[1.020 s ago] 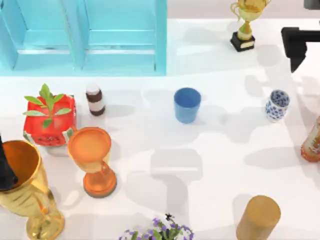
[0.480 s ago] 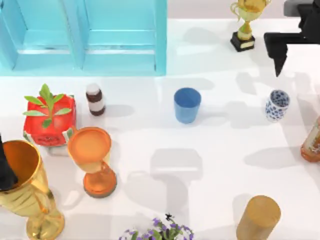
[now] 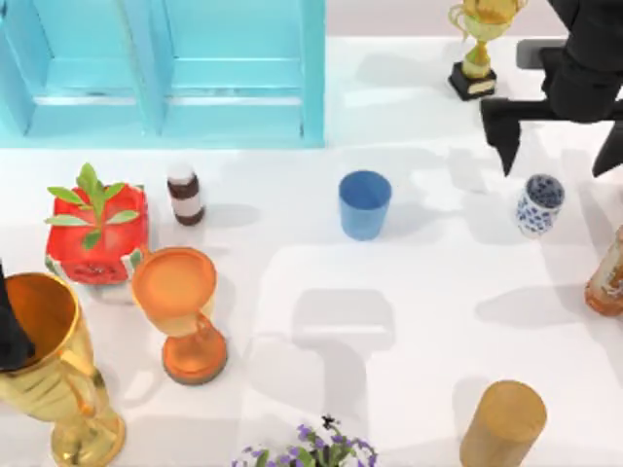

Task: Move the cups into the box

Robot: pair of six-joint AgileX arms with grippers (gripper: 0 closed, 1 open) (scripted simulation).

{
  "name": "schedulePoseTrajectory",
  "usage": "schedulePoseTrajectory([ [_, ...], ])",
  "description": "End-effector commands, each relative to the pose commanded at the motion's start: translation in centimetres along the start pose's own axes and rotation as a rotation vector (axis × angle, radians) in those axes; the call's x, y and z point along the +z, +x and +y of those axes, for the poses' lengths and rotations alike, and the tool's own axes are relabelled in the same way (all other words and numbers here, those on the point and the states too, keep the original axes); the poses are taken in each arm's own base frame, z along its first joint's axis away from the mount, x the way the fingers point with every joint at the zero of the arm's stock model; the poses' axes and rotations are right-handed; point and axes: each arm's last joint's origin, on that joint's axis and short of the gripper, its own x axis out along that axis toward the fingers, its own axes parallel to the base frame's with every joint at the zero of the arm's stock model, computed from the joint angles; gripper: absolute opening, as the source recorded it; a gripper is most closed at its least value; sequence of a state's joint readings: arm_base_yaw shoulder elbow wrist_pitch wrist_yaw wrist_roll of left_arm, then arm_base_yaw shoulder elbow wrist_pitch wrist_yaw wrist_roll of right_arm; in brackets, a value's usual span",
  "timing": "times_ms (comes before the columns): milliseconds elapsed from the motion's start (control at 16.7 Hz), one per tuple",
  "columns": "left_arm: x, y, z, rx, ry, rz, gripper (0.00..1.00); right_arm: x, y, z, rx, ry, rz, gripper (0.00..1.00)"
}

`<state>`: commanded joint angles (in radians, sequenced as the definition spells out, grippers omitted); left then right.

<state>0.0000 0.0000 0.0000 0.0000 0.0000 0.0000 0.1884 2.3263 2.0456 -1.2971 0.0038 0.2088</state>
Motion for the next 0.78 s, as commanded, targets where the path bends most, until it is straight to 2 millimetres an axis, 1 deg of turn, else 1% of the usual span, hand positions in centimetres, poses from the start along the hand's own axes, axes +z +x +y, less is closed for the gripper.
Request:
schedulePoseTrajectory([
  [120, 0.0, 0.0, 0.0, 0.0, 0.0, 0.0, 1.0, 0.0, 2.5, 0.1, 0.001, 0.0, -0.003, 1.0],
  [240, 0.0, 0.0, 0.0, 0.0, 0.0, 0.0, 1.0, -0.5, 3.7, -0.5, 0.001, 0.0, -0.007, 1.0],
  [420, 0.0, 0.0, 0.0, 0.0, 0.0, 0.0, 1.0, -1.1, 4.3, -1.7, 0.001, 0.0, -0.006, 1.0],
  [660, 0.0, 0.0, 0.0, 0.0, 0.0, 0.0, 1.0, -1.2, 4.4, -1.8, 0.001, 0.0, -0.006, 1.0],
  [780, 0.0, 0.0, 0.0, 0.0, 0.0, 0.0, 1.0, -1.2, 4.4, -1.8, 0.001, 0.0, -0.006, 0.85],
])
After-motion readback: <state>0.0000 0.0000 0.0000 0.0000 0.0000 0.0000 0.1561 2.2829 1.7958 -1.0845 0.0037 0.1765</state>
